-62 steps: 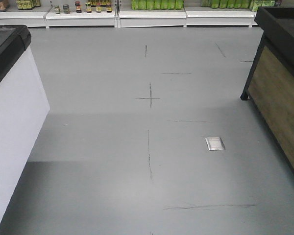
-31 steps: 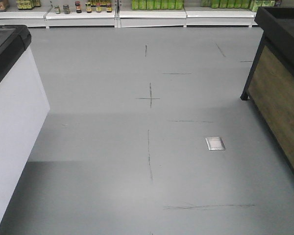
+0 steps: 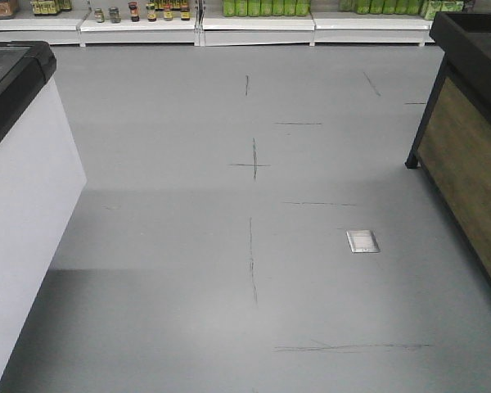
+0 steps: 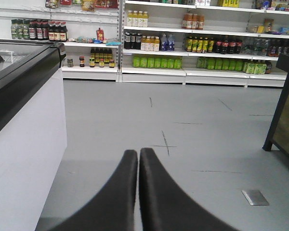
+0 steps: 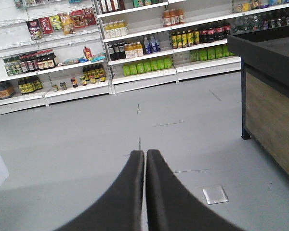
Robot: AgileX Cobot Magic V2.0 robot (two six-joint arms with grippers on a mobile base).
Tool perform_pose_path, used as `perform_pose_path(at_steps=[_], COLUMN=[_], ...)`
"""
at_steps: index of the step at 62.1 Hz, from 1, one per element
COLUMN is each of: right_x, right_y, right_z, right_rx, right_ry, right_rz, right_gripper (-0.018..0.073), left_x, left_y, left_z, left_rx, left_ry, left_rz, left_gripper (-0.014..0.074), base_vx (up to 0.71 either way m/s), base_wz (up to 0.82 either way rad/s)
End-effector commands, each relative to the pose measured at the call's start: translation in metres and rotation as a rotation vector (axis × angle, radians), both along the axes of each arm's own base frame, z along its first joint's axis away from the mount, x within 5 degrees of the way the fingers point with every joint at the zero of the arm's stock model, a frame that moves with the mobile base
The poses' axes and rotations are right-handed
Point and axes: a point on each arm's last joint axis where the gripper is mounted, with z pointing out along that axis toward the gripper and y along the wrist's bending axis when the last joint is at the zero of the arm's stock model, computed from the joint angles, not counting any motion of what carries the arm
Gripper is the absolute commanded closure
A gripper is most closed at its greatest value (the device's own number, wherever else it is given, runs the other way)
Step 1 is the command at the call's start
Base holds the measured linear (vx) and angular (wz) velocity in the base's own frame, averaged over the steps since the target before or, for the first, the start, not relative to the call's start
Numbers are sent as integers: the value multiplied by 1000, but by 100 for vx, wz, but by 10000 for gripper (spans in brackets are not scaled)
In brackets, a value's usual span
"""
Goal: Pick three apples into basket with both arms
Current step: 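Drive the base forward across the grey floor toward the produce tables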
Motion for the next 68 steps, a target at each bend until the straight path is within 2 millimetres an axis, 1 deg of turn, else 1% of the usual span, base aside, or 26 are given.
perform_pose_path(at_steps=[1,26,68], right_x=[0,0,0], right_y=[0,0,0], right_z=[3,3,3], right_rx=[-15,-15,-16], right_ry=[-73,-73,-73], right_rz=[-3,-3,-4], right_gripper=[564,564,564], left_x=[-2,-2,-2], left_y=[0,0,0], left_z=[17,17,17], left_rx=[-7,-7,-7], left_ry=[-119,-119,-119], left_rz=[-4,-4,-4], left_gripper=[603,603,603], base_vx=[3,7,15], base_wz=[4,6,-1])
